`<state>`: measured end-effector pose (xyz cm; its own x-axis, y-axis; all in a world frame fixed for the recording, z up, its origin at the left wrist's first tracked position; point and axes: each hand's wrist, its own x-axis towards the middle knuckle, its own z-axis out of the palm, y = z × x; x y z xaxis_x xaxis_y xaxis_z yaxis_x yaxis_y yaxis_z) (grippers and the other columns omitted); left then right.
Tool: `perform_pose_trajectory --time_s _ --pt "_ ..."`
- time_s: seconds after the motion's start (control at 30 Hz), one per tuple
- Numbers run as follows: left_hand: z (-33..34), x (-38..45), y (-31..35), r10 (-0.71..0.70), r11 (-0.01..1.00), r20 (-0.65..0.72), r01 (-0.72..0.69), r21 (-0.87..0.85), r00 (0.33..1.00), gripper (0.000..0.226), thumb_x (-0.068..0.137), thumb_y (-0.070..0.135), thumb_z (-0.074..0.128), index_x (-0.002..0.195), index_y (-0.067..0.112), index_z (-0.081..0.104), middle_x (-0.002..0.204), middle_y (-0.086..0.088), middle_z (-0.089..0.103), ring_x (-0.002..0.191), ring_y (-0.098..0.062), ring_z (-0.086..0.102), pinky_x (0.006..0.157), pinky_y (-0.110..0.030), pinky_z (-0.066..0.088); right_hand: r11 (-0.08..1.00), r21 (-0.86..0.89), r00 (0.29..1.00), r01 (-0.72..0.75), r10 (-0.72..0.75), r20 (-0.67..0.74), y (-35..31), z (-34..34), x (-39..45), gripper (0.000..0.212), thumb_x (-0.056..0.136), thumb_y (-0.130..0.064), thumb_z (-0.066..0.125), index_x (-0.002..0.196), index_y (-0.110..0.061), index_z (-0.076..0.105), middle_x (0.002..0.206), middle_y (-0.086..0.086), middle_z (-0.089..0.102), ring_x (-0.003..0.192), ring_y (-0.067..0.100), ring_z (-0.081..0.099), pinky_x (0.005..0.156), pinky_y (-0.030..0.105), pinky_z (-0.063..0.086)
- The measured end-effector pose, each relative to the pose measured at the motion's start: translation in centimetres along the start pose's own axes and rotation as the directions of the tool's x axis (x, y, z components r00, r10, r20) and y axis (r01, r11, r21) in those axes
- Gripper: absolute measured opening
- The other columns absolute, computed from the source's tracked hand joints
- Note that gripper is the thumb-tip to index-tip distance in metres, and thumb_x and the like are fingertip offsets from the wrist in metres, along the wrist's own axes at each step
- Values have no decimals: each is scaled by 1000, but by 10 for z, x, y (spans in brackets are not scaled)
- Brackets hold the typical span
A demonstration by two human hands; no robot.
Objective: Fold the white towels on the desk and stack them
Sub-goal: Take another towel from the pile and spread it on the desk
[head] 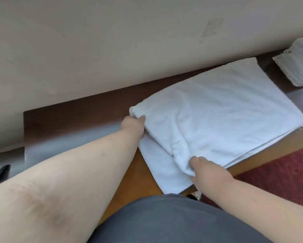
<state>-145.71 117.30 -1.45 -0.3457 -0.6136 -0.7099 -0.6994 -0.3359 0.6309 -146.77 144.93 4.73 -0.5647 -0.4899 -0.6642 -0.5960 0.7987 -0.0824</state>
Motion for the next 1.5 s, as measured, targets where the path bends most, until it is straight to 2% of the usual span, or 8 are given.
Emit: perform_pose_trajectory --time_s 0.2,0.5,0.7,0.9,1.07,1.27,1.37,1.5 --pt "-29 27 27 97 940 -210 -159 -303 973 53 92 21 63 138 30 38 106 1 60 104 -26 64 97 -44 52 963 189 981 190 -193 -1 -45 1 0 24 97 -50 51 107 -27 51 88 -9 57 82 16 54 61 28 37" --pt "-61 83 32 332 942 18 -332 45 943 68 86 5 54 148 26 38 106 10 60 109 -22 63 94 -42 55 932 286 941 221 -281 190 -80 16 23 46 99 -31 55 144 -32 48 126 -7 63 118 15 55 90 25 41" --pt "-59 94 32 313 949 -39 -314 -22 949 55 87 22 66 137 30 46 99 13 61 92 -8 61 78 -26 50 864 403 911 300 -385 146 -88 18 31 32 94 -28 55 124 -32 62 81 -20 52 75 -2 49 68 11 35" --pt "-64 105 34 260 966 -1 -260 -10 966 32 90 22 67 110 40 50 108 2 63 99 -20 65 89 -41 58 845 452 862 284 -432 266 -86 19 38 18 93 -28 62 111 -31 63 99 -12 67 80 -1 54 68 11 37" --pt "-68 105 39 429 894 -46 -417 163 902 36 91 15 66 122 29 54 91 13 60 85 -3 61 67 -13 43 866 426 865 263 -407 293 -90 14 43 12 95 -19 58 106 -23 61 101 -4 70 93 15 63 65 12 37" --pt "-70 91 42 378 806 -141 -249 537 915 57 86 43 73 131 12 56 129 -11 59 104 -29 62 78 -29 43 965 179 925 193 -240 295 -117 13 47 44 95 -58 54 100 -15 52 83 -2 49 83 22 53 67 33 42" --pt "-70 93 48 340 749 -68 -226 623 938 51 89 49 66 122 9 64 118 -15 68 106 -34 64 88 -34 50 976 89 929 200 -218 299 -125 13 51 23 101 -35 52 92 -13 54 76 -2 44 79 21 51 65 30 39" --pt "-72 93 48 318 856 -54 -262 446 946 39 88 44 69 113 16 62 110 -10 66 97 -28 63 89 -35 51 975 136 947 173 -203 249 -125 16 47 29 97 -9 45 70 -17 37 71 -3 38 60 12 33 53 23 26"
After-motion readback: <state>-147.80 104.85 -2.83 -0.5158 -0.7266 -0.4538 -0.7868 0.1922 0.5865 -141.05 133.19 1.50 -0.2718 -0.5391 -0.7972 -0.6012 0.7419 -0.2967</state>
